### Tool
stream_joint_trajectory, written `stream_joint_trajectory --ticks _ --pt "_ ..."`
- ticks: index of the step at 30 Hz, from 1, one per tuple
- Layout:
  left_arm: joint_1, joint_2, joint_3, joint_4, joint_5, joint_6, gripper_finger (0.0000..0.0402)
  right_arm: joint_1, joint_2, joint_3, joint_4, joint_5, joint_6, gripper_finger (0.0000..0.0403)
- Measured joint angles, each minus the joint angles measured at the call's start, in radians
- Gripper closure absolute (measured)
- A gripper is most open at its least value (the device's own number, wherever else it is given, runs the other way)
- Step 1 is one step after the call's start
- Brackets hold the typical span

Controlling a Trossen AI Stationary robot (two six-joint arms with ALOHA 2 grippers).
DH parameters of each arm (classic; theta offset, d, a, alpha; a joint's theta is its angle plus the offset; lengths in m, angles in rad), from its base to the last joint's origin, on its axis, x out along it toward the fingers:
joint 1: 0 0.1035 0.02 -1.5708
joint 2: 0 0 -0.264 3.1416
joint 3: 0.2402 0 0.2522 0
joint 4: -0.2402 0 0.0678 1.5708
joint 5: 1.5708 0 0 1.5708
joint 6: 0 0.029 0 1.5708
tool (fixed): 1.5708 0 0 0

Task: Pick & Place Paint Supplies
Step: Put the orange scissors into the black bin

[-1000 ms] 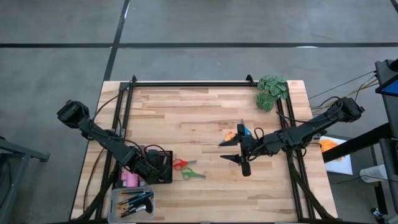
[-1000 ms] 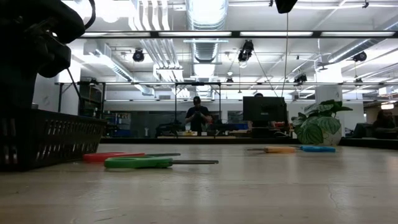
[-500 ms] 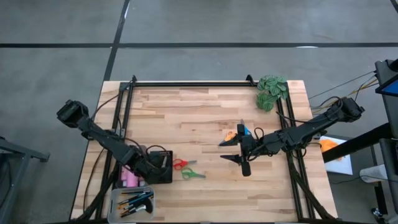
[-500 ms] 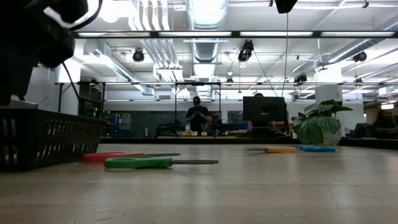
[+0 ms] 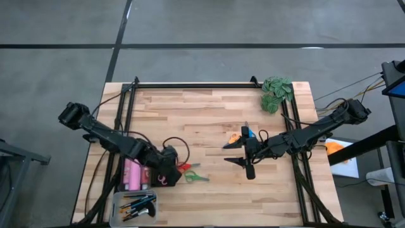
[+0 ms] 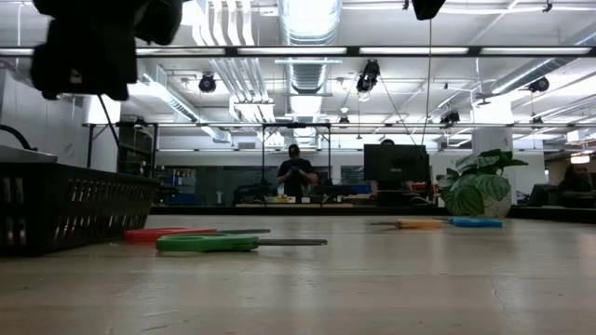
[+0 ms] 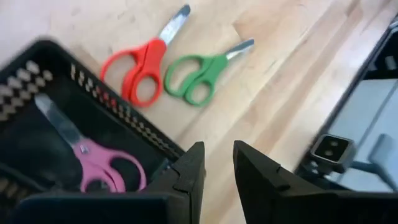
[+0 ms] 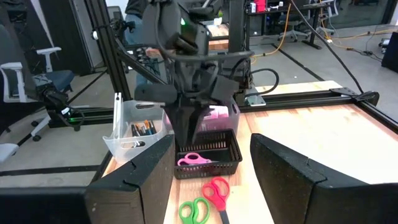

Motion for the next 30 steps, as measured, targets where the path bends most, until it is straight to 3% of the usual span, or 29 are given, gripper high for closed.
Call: stream_joint_trajectory --ticks 8,19,30 --pt "0.05 0.167 0.084 -0.056 0.08 0.163 0.0314 0.0 0.0 0.0 0.0 0.0 0.0 0.0194" --pt "0.089 0.451 0.354 -0.298 0.109 0.531 0.0314 0.0 0.0 0.0 0.0 0.0 0.0 0.0194" --pt "0.107 0.522 0.35 -0.257 0.045 0.575 0.0314 0.0 0.0 0.0 -0.001 0.0 0.0 0.0194"
